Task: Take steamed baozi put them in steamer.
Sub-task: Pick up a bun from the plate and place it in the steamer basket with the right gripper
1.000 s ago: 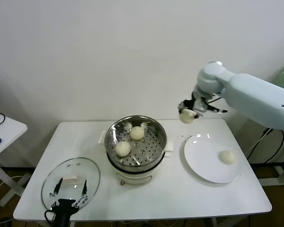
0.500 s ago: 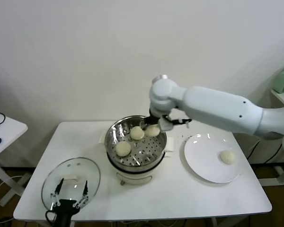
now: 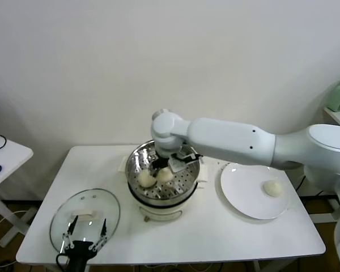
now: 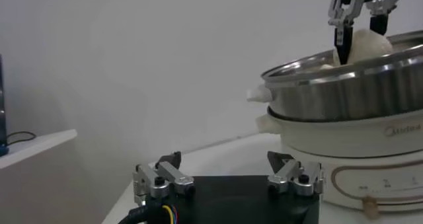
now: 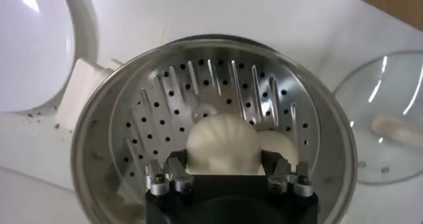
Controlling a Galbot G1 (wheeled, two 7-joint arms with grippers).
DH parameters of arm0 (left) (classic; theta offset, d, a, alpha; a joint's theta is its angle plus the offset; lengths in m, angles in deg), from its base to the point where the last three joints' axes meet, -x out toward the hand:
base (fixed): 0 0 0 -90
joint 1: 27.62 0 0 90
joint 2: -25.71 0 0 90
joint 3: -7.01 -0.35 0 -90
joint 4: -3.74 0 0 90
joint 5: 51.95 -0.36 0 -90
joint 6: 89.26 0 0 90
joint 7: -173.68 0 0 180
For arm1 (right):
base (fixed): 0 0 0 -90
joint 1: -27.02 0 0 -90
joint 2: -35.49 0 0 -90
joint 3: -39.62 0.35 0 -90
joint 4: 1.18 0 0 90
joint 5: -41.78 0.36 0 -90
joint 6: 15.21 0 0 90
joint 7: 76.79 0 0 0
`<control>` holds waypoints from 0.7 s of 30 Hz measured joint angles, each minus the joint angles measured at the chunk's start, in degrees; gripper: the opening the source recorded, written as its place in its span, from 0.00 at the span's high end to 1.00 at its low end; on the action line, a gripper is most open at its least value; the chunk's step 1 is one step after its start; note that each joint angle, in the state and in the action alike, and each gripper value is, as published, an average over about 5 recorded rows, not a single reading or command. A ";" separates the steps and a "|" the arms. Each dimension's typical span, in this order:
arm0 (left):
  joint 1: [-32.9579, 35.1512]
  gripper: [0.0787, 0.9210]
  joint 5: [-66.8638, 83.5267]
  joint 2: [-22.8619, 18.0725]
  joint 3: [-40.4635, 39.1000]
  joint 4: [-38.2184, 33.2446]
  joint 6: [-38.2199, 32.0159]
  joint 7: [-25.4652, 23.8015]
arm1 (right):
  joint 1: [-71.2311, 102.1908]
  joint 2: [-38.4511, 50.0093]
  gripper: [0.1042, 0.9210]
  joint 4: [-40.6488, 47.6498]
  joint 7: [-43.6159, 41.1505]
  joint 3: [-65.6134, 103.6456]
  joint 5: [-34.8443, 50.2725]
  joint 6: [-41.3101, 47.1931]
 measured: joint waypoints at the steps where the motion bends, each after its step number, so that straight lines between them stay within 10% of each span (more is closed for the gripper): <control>1: -0.01 0.12 -0.06 -0.02 -0.06 0.02 0.03 0.00 | -0.01 -0.18 0.25 0.26 0.08 -0.32 0.18 -0.44; 21: -0.15 0.12 -0.30 -0.26 -0.22 0.04 0.10 0.03 | 0.84 0.42 0.24 -0.20 1.31 -3.60 1.62 -4.20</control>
